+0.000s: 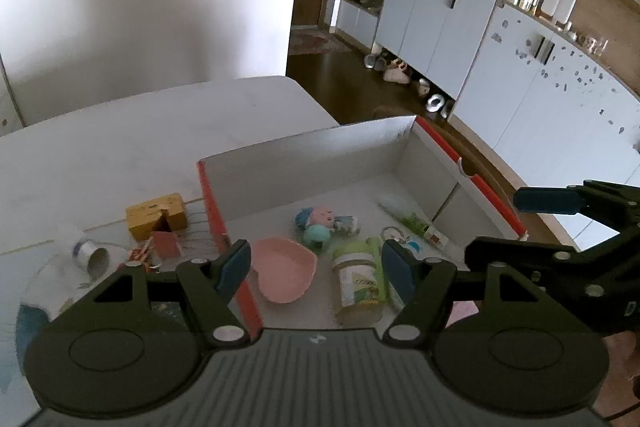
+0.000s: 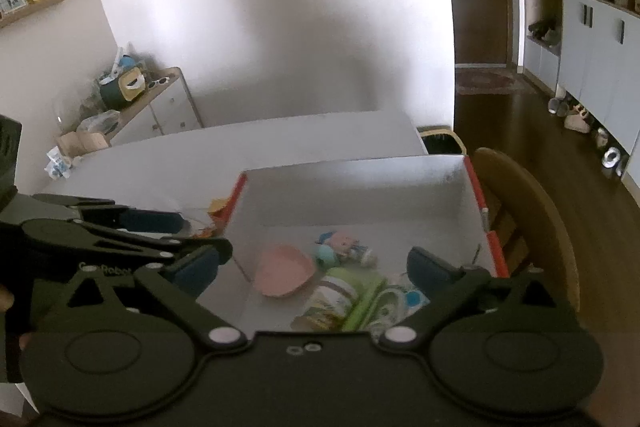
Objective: Organize rigid objects
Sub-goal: 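Withdraw both tools from the box back toward the pile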
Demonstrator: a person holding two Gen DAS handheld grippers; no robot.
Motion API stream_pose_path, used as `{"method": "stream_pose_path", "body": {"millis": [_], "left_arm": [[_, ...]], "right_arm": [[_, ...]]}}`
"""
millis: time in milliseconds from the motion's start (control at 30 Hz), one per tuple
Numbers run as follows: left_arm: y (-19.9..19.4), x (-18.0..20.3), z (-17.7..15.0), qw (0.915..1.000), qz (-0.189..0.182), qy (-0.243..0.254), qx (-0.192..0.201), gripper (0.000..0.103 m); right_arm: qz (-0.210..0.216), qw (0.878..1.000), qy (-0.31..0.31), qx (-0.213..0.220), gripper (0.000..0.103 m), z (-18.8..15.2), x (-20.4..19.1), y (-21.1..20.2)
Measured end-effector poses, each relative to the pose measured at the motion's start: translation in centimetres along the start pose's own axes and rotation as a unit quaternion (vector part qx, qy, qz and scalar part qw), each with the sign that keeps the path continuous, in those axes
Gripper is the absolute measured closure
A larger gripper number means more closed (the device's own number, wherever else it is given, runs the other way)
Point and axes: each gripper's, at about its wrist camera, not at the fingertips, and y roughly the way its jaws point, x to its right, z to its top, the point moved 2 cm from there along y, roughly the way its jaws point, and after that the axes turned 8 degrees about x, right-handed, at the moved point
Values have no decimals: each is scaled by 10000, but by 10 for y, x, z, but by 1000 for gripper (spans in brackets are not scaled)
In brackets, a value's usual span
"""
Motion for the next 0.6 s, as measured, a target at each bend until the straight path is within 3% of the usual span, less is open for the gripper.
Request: {"method": "stream_pose_path", "body": {"millis": [133, 600], "left_arm": [[-18, -16, -4, 9999, -63, 36, 92, 22], [-70, -91, -19, 9993, -296, -126, 213, 20]], "right_arm": [[-50, 9999, 22, 126, 1, -4, -26, -4], [-150, 9995, 124, 258, 1, -20, -111, 1]]}}
